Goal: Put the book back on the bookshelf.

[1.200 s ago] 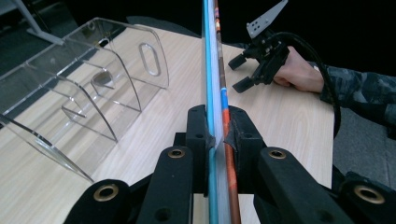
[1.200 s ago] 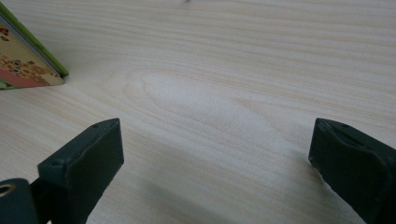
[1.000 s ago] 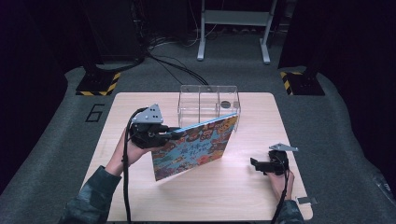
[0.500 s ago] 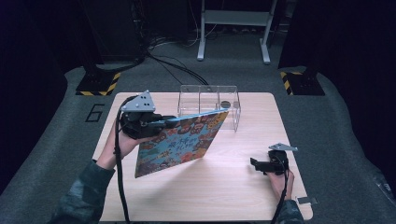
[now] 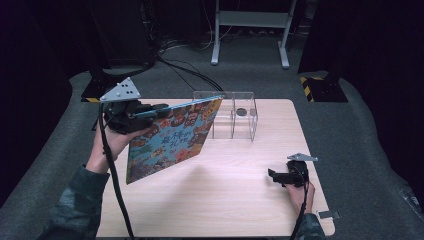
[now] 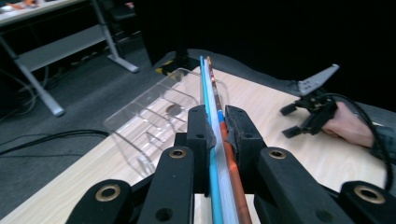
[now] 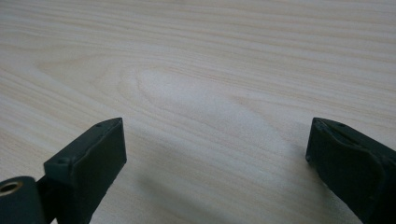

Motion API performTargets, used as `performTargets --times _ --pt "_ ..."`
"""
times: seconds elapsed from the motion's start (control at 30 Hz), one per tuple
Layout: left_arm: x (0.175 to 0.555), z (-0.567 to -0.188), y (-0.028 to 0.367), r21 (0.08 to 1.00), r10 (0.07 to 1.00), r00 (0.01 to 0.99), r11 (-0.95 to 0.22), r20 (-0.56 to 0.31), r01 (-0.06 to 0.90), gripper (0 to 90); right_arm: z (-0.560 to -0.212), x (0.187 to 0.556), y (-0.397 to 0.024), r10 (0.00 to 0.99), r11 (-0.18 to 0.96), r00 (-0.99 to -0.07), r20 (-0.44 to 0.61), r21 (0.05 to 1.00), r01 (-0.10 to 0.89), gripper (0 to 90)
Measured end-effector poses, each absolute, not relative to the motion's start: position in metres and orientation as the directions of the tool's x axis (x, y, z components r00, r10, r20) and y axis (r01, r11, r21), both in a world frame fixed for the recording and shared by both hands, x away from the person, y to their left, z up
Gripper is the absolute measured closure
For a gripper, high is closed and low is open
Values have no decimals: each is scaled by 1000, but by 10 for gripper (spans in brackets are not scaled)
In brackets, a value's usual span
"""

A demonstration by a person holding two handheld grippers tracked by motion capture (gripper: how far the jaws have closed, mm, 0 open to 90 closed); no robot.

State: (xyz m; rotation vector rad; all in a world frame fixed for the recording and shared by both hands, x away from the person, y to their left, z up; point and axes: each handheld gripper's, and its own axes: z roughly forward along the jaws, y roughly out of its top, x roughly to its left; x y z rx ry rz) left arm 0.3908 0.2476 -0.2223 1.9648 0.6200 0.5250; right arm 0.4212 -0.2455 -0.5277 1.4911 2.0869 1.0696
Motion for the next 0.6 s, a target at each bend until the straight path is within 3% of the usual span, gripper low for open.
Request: performTargets --times 0.6 --pt "423 -228 244 889 719 689 -371 92 268 809 -528 421 -246 915 157 -381 134 752 640 53"
